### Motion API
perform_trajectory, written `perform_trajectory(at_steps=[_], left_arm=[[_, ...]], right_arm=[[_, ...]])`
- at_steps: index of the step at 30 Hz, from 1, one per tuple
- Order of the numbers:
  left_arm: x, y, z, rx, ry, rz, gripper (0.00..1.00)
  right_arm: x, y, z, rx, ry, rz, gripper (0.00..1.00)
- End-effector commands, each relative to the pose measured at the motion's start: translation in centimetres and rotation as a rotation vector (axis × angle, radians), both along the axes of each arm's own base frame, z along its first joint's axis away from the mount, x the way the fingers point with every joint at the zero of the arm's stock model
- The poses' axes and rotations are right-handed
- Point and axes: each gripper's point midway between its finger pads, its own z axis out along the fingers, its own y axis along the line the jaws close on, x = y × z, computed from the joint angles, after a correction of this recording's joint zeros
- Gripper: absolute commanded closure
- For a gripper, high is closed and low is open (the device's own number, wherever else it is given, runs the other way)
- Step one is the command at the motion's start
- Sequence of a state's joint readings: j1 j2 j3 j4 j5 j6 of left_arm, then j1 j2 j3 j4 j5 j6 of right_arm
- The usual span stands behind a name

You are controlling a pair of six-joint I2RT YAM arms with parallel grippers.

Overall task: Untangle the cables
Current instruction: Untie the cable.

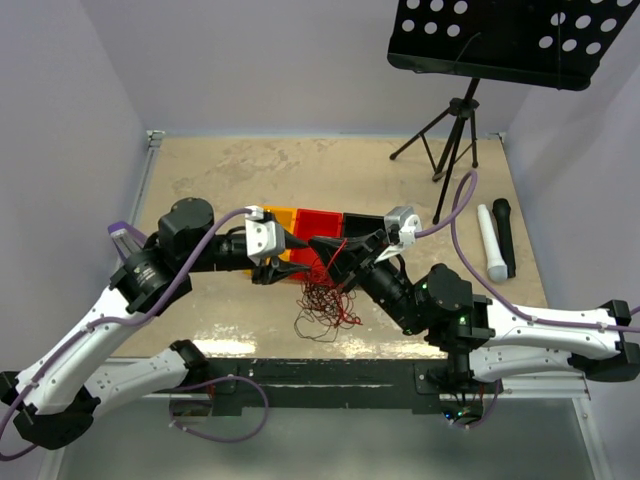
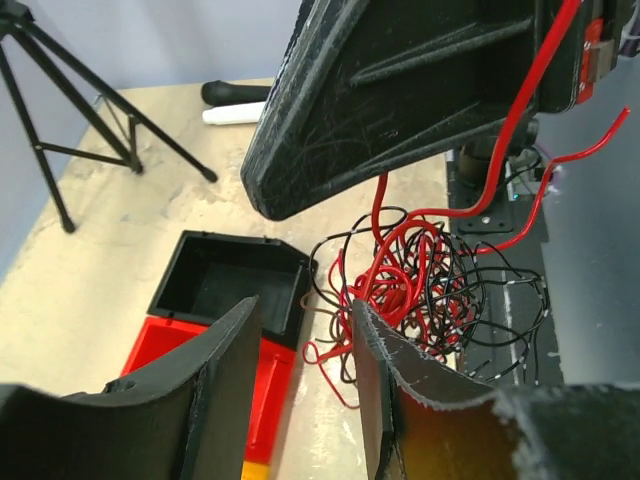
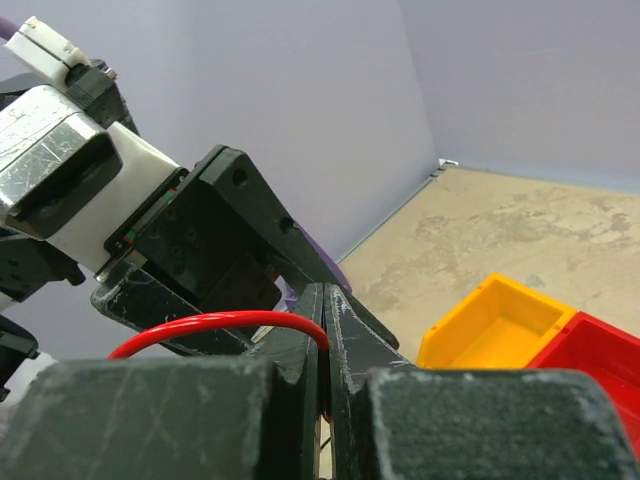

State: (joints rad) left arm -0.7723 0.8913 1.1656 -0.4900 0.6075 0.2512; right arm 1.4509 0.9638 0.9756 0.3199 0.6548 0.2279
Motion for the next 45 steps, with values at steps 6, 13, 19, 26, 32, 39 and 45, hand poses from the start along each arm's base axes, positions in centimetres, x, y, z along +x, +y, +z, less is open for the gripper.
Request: perform_trajectory(at_steps=[6, 13, 19, 26, 32, 39, 45], left_arm=[[-2.0, -1.1, 0.9, -0.037, 0.037, -0.145, 0.48], [-3.0, -1.5, -0.8, 0.004, 0.090, -0.223, 0.35], [-1.9, -1.5, -1.4, 0.028, 0.035, -0.193, 0.74], [-1.7, -1.0, -3.1, 0.066, 0.026, -0.166, 0.87], [-1.6, -0.5, -5.3, 0.112, 0.024, -0.160, 0.92], [-1.6, 1.1, -10.4, 0.239, -0.013, -0.157, 0.96], [-1.2, 2.4, -13.7, 0.326, -0.061, -0.142, 0.99]], right_arm=[[-0.6, 0.1, 3.3, 0.094, -0.023, 0.040, 1.00], [-0.7, 0.3, 3.8, 0.096, -0.032, 0.047, 1.00], [-1.0, 0.2, 4.8, 0.115, -0.041, 0.064, 1.00], [-0.6, -1.8, 6.0, 0.130, -0.044, 0.027, 1.00], [-0.8, -3.0, 7.3, 0.163, -0.047, 0.025, 1.00], [-0.3, -5.3, 8.8, 0.194, -0.048, -0.023, 1.00], [-0.2, -7.3, 11.0, 0.232, -0.064, -0.048, 1.00]])
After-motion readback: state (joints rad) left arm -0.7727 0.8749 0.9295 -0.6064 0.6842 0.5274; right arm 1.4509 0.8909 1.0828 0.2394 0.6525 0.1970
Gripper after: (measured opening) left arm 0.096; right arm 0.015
